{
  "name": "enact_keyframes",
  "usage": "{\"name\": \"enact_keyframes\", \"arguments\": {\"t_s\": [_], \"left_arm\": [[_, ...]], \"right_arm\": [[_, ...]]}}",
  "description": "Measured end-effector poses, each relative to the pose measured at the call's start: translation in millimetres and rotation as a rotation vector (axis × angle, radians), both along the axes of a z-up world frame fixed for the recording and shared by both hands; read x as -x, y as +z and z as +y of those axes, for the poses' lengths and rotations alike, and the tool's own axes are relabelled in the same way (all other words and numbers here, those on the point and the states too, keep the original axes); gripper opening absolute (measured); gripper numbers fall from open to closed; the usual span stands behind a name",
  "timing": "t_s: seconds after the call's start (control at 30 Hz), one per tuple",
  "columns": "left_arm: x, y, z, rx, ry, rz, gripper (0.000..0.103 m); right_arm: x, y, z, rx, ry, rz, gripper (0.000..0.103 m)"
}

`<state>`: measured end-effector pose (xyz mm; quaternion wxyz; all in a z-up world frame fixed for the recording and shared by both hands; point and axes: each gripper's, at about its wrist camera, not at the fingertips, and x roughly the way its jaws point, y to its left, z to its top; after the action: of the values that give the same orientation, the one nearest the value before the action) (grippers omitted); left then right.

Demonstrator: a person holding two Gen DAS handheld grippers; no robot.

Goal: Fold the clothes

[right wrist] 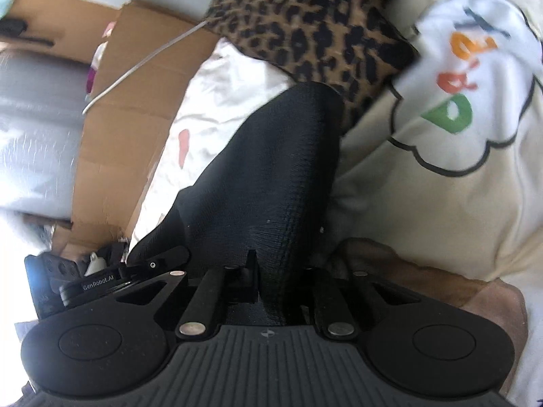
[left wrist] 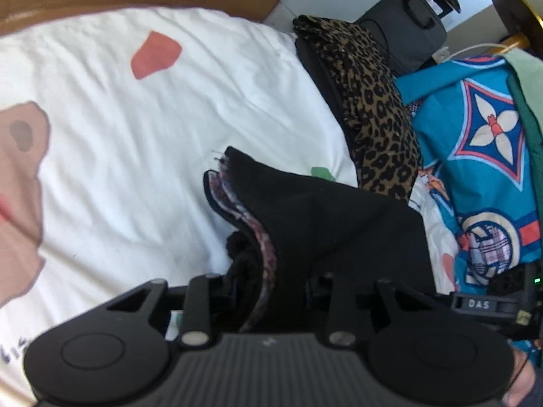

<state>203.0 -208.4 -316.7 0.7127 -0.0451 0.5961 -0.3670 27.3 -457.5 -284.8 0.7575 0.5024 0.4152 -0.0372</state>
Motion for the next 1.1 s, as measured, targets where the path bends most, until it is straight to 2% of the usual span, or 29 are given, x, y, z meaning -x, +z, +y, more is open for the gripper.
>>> {"name": "enact_keyframes", "arguments": {"t_s": [0.2,0.4,0.63,0.77,1.0,1.1], "left_arm": [[17,35,-4,-0.056,0.029,-0.027,0.034],[44,72,5,-0.072,0.062,-0.031,0.034],[55,137,2,-0.068,0.088,-0.097,0.034],[56,185,-2,-0.039,0.105,-0.148,0.034],[61,275,-16,0.009,0.146,-0.263,0.034],[64,313,-27,0.004,0.153,-0.307,0.034]], "right_arm": [[3,41,7,0.059,0.063,-0.007,0.009],[17,82,7,0.083,0.095,-0.050,0.009],[21,136,4,0.118,0.099,-0.135,0.009],[17,180,0,0.156,0.103,-0.192,0.009],[8,285,-13,0.247,0.122,-0.274,0.009],[9,327,-17,0.281,0.116,-0.307,0.009]]}}
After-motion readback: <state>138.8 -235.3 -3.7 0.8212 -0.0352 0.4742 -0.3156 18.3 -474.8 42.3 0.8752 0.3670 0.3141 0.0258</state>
